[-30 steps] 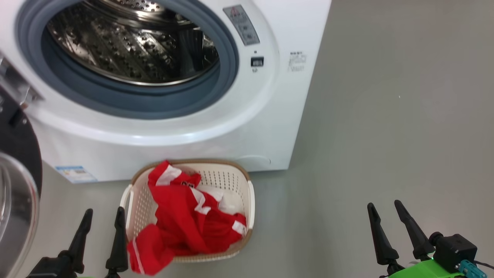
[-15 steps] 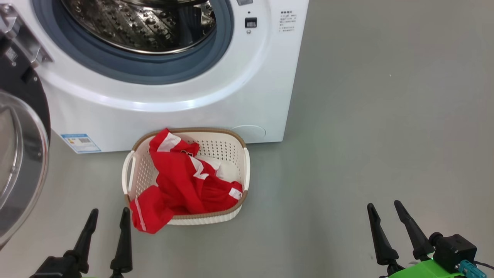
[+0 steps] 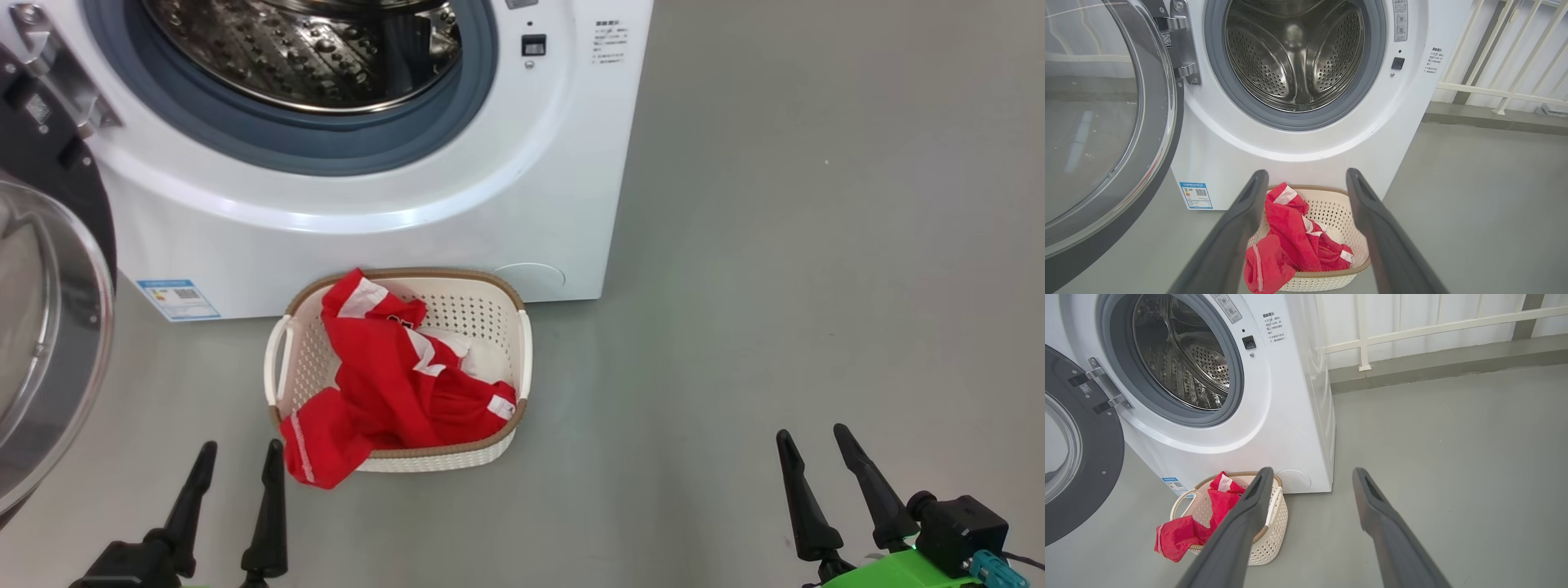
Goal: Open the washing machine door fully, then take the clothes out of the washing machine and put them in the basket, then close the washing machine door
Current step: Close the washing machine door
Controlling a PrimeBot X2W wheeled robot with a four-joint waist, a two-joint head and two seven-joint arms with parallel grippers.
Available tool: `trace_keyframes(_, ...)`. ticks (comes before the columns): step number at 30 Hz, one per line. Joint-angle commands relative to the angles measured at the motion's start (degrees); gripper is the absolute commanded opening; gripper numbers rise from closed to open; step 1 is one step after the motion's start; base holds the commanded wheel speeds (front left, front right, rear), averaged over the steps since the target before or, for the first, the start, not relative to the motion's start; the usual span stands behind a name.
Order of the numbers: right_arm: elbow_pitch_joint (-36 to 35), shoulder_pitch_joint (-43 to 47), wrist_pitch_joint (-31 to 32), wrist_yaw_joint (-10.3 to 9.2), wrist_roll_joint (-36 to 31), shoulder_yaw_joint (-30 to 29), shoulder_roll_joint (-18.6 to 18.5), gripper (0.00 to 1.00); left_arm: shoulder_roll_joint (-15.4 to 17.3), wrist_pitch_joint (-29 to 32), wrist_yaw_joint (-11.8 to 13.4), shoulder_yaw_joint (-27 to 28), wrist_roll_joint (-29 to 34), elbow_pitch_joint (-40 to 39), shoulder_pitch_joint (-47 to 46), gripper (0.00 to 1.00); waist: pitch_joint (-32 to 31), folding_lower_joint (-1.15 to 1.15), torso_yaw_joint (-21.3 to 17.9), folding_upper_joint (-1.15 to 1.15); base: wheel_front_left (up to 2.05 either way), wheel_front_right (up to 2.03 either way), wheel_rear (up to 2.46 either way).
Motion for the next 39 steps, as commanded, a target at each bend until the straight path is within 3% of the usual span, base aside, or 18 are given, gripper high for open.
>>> trace_keyframes(1, -1.33, -1.1, -0.37, 0.43, -0.53, 1.57, -0.67, 1.0, 0.78, -0.29, -0.3, 1.48, 0.22, -1.28, -0.95, 1.0, -0.21, 0.0, 0.55, 0.0, 0.0, 0.0, 0.0)
trace_keyframes(12, -0.66, -0.81, -0.37, 0.43, -1.4, 2.03, -0.67, 1.0, -0.2, -0.29, -0.3, 0.74, -0.16, -0.83, -0.34, 1.0, -1.06, 0.0, 7.22, 0.0, 0.0, 0.0, 0.0)
trace_keyframes(30, 1.44, 0.24, -0.37, 0.43, -3.16, 3.13, -0.67, 1.0, -1.18, -0.29, -0.3, 1.04, -2.59, 2.33, 2.75, 1.0, -5.02, 0.0, 30.05, 0.0, 0.0, 0.0, 0.0)
trace_keyframes(39, 4.6, -4.88, -0.37, 0.43, -3.93, 9.09, -0.97, 1.0, -1.19, -0.29, 2.57, 2.81, -6.99, -0.18, 4.09, 1.0, -3.22, 0.0, 32.22, 0.0, 0.0, 0.0, 0.0)
